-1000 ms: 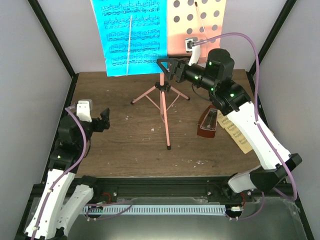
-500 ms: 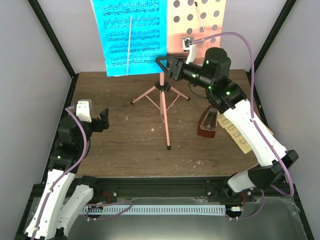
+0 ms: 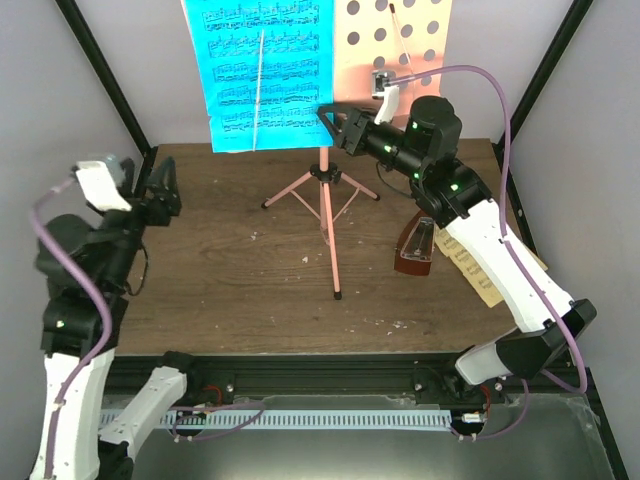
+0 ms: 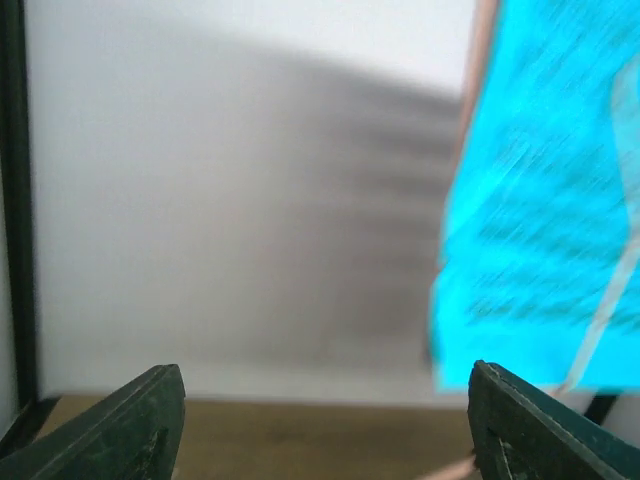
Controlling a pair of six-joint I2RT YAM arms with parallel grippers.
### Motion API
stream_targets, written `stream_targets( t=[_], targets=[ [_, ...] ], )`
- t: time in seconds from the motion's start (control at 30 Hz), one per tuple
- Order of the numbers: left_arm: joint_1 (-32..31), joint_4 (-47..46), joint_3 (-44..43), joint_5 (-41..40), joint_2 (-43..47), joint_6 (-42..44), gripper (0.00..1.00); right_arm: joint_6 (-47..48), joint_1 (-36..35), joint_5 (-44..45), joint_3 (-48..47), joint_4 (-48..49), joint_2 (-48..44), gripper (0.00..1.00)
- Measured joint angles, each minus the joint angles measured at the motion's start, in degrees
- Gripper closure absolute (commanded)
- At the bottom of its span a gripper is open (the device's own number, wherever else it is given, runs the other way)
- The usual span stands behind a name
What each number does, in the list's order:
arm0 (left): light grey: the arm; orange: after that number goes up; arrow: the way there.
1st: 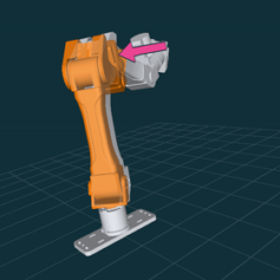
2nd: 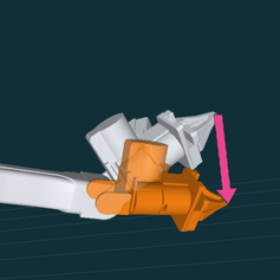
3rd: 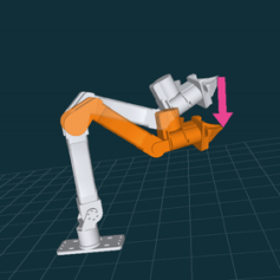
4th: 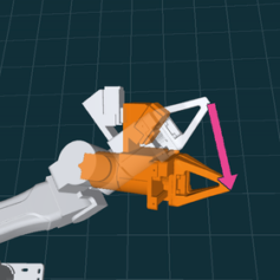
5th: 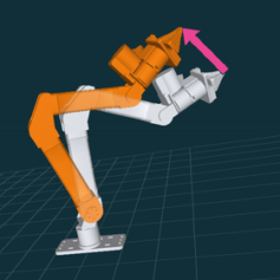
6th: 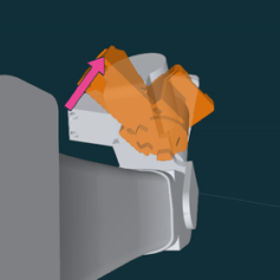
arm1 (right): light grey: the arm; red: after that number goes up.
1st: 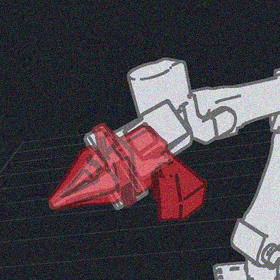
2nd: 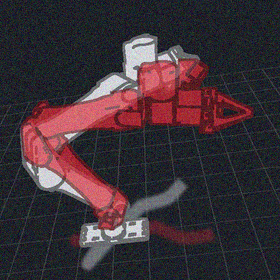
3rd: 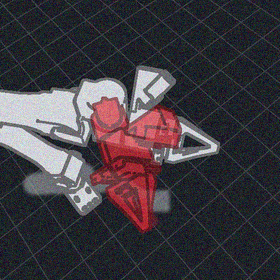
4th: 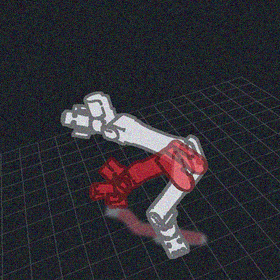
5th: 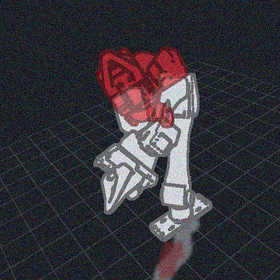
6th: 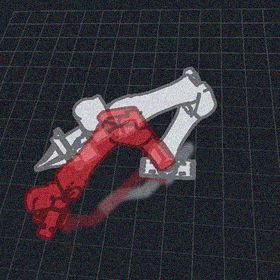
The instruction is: Pack up the instrument practice props
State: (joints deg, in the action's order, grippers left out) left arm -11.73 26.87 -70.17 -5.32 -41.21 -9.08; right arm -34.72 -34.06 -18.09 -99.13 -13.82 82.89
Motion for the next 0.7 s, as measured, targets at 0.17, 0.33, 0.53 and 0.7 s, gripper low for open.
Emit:
stream_targets(
  t=[0.17, 0.33, 0.53, 0.7],
  targets=[
    [-0.37, -0.44, -13.79, 9.07, -4.79, -5.27, 0.28, -0.94, -0.04, 0.37, 1.38, 1.40, -0.02, 0.71],
    [-4.02, -0.42, -21.24, 16.11, -12.92, -9.03, 0.29, -1.46, -0.09, -0.61, 1.33, 3.21, 0.66, 0.80],
    [-6.01, 3.28, -36.30, 21.57, -27.61, -9.62, 0.33, -1.79, -0.55, -1.77, 1.31, 5.05, 2.10, 0.87],
    [-6.03, 3.19, -39.45, 28.06, -33.11, -12.39, 0.40, -1.90, -0.70, -2.34, 1.07, 6.27, 2.56, 0.97]
  ],
)
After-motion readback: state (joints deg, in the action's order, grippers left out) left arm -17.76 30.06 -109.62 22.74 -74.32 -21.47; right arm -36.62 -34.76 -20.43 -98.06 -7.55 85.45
